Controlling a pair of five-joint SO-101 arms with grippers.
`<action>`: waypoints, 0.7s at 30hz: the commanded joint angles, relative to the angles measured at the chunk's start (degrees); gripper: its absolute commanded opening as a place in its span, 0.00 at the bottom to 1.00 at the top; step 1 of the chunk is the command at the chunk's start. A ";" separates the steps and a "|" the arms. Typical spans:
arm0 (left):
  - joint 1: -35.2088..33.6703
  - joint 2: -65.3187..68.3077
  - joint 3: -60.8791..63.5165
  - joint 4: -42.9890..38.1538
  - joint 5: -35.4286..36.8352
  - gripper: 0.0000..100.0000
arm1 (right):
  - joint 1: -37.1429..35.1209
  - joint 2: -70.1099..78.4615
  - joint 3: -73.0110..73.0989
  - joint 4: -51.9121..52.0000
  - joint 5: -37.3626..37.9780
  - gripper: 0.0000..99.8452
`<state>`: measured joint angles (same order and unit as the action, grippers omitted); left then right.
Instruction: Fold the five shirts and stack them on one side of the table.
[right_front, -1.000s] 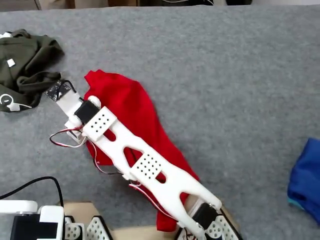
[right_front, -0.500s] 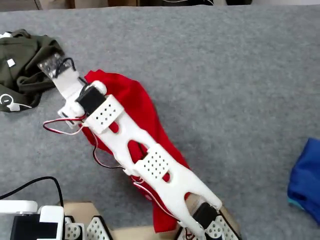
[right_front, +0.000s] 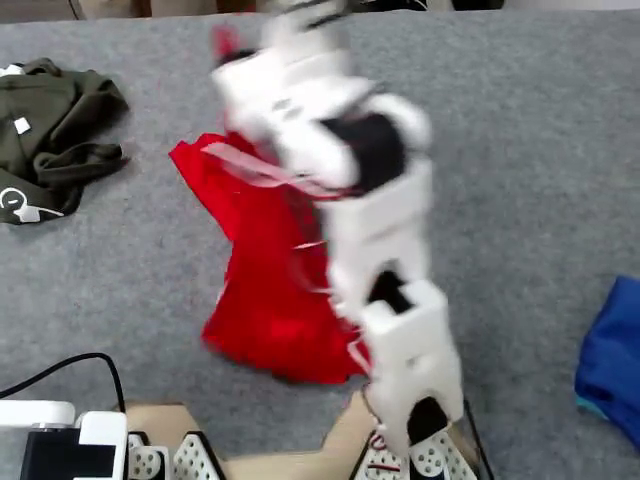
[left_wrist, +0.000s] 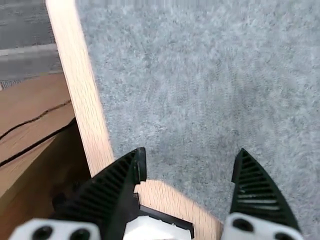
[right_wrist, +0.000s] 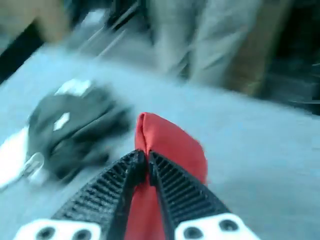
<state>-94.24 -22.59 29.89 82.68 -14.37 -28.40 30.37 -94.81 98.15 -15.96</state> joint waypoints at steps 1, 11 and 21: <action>0.09 -1.71 -3.25 -0.26 -0.44 0.29 | 13.23 -7.25 -0.40 2.46 -0.18 0.01; 28.66 -1.71 -11.43 13.01 -0.09 0.29 | 34.07 -8.84 -0.40 3.52 -0.09 0.01; 81.41 -1.01 -19.60 17.23 15.38 0.29 | 48.13 4.70 0.57 3.60 0.00 0.01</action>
<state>-28.57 -22.59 14.33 99.12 -2.15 14.77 32.31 -94.46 101.23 -15.96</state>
